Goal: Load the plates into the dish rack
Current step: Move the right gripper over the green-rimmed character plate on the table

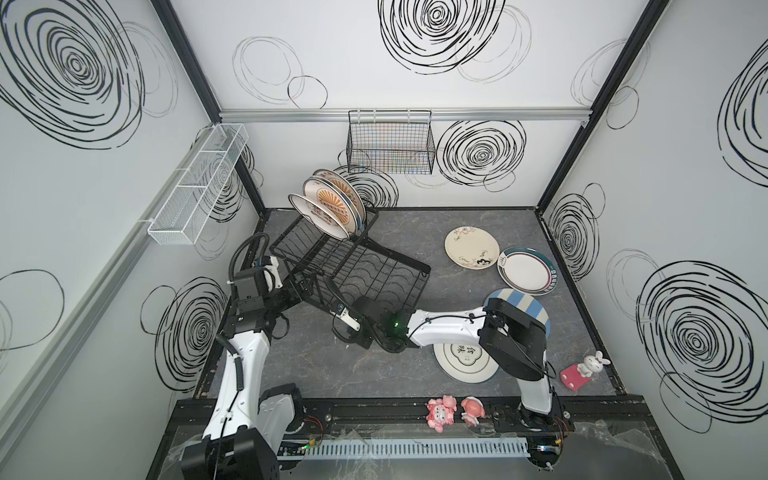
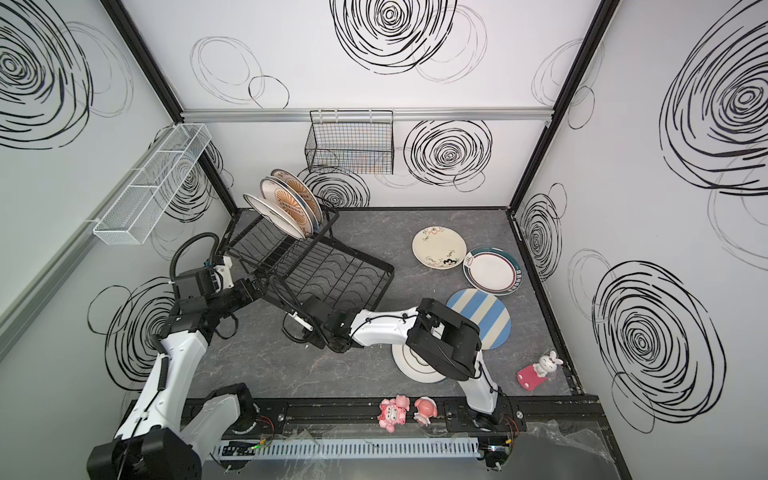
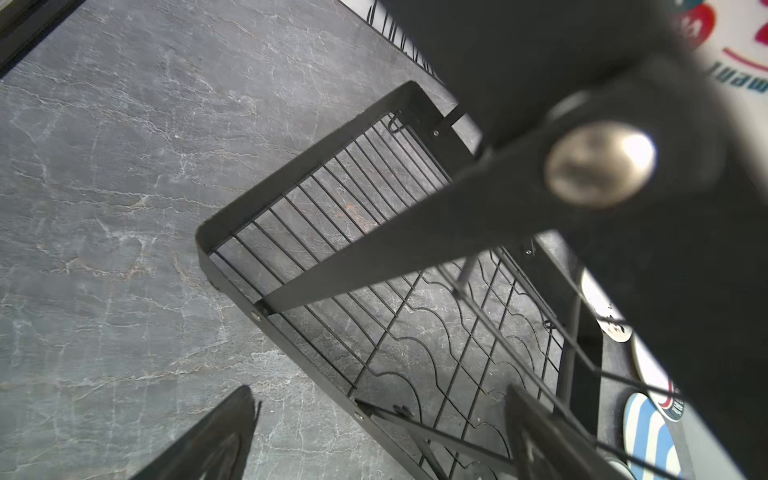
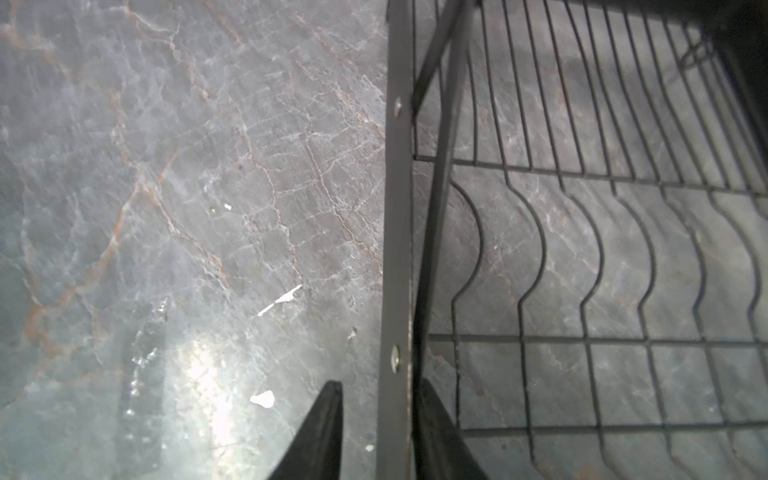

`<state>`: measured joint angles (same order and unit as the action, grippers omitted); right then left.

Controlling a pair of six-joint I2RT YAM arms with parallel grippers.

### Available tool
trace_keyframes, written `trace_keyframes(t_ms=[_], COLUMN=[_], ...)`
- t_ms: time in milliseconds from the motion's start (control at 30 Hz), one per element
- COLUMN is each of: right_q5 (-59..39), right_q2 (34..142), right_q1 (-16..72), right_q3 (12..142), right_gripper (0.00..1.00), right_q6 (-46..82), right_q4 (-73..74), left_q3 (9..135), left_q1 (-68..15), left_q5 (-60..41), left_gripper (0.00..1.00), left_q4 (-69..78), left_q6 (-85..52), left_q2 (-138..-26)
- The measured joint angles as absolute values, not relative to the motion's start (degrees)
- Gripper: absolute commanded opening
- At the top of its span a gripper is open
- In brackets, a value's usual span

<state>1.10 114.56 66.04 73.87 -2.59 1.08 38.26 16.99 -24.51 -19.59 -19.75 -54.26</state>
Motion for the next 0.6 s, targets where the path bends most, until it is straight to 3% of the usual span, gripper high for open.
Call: trace_keyframes(t_ms=[167,333,600], right_q5=[1.6,0.8,-2.7], right_q2=[112.1,101.9,84.8], right_q1=[65.9,64.8,58.8], right_q3=[73.7,70.8,62.4], right_gripper=[0.57,0.68,0.72], right_q6=[-1.6,1.3,8.6], right_q4=[1.1,0.3,-4.1], left_q3=[38.3,38.3,39.7], left_q1=[17.0,17.0,17.1], left_q5=[-24.7,-25.1,-25.0], left_gripper=[0.96,0.96,0.96], left_q4=[-19.2,-18.2,-17.9], left_q6=[-20.0,-20.6,-21.2], left_q2=[-54.7,-55.7,-59.6])
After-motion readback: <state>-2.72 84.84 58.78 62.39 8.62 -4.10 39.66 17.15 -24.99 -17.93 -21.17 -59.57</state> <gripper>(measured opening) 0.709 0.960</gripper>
